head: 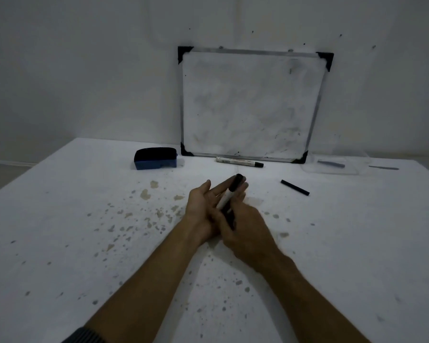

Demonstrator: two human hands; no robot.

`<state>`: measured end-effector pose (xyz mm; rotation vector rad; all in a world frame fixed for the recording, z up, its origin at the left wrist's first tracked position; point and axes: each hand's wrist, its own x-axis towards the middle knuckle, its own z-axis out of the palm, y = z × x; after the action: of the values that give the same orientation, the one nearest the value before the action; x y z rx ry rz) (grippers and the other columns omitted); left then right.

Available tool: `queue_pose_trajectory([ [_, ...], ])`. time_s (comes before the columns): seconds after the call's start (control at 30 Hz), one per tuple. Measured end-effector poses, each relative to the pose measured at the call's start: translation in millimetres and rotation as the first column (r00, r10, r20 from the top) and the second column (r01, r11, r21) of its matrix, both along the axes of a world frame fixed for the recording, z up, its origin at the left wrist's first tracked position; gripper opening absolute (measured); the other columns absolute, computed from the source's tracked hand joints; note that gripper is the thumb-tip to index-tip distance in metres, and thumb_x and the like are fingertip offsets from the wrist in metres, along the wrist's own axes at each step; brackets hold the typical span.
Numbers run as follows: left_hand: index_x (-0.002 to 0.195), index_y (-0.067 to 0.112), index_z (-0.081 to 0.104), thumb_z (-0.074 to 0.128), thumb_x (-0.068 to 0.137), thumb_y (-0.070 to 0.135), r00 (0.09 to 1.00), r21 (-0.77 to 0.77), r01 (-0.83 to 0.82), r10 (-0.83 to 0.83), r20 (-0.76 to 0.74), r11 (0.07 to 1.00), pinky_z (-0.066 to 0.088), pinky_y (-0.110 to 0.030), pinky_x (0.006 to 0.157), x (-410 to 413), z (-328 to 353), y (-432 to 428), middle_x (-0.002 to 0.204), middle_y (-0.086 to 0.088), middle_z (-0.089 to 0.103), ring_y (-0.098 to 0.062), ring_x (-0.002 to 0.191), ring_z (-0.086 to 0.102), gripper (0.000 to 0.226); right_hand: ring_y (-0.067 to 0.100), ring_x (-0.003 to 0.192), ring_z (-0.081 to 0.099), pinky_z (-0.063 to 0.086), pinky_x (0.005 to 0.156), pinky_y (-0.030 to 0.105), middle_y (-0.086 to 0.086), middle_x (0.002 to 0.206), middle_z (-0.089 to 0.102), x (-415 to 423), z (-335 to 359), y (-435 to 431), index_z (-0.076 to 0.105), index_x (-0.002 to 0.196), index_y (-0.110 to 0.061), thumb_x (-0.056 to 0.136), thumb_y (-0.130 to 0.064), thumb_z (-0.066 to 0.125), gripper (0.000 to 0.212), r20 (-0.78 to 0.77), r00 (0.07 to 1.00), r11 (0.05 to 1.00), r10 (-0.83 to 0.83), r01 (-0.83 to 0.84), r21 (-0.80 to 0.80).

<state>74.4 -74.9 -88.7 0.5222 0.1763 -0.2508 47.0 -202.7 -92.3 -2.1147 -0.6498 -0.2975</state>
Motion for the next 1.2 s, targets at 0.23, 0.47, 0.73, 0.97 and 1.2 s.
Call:
queue_pose_trajectory([
  [0.23,0.123,-0.003,0.072,0.028,0.106,0.045,0.999,-0.003,0.053,-0.052,0.009,0.999,0.054,-0.040,0.095,-1,0,-1,0.135,-0.023,0.066,-0.033,0.128,0.062,0.067,0.017,0.064,0.066,0.058,0.059,0.034,0.004,0.078,0.070,1,0,2,0.063,0.100,-0.012,0.101,-0.044,0.055,0.033,0.155,0.984,0.984,-0.087,0.060,0.169],
  [0.47,0.122,-0.002,0.072,0.032,0.107,0.041,0.999,0.065,0.043,-0.043,-0.002,0.997,0.059,-0.044,0.093,-6,4,-3,0.131,-0.023,0.068,-0.036,0.111,0.072,0.061,0.005,0.068,0.069,0.055,0.060,0.016,-0.011,0.080,0.071,9,-5,5,0.061,0.102,-0.025,0.100,-0.044,0.057,0.019,0.030,0.986,0.966,-0.162,0.152,0.211],
  [0.73,0.130,-0.008,0.065,0.044,0.106,0.030,0.998,0.277,0.057,-0.064,0.017,0.959,0.047,-0.045,0.110,-8,14,-9,0.133,-0.026,0.066,-0.037,0.125,0.063,0.049,-0.008,0.086,0.069,0.050,0.069,0.005,-0.015,0.085,0.075,20,2,-9,0.067,0.104,-0.026,0.100,-0.040,0.060,0.016,-0.203,0.965,0.856,-0.166,0.243,0.455],
  [0.97,0.105,0.002,0.078,0.059,0.103,0.023,0.994,0.739,0.031,-0.101,0.050,0.673,0.057,-0.031,0.063,-12,18,-5,0.088,-0.012,0.076,-0.019,0.067,0.071,0.028,0.010,0.070,0.061,0.050,0.065,0.029,-0.002,0.084,0.071,35,8,-29,0.070,0.102,-0.017,0.098,-0.039,0.065,0.023,-0.446,0.881,0.743,-0.156,0.402,0.535],
  [1.2,0.102,0.013,0.079,0.065,0.099,0.011,0.987,0.832,-0.063,-0.090,0.134,0.551,0.059,-0.030,0.065,-19,17,14,0.076,-0.005,0.076,-0.014,0.064,0.068,0.014,0.007,0.061,0.064,0.048,0.052,0.020,0.001,0.080,0.073,45,15,-46,0.069,0.095,-0.018,0.105,-0.035,0.052,0.026,-0.580,0.814,0.734,-0.020,0.406,0.544],
])
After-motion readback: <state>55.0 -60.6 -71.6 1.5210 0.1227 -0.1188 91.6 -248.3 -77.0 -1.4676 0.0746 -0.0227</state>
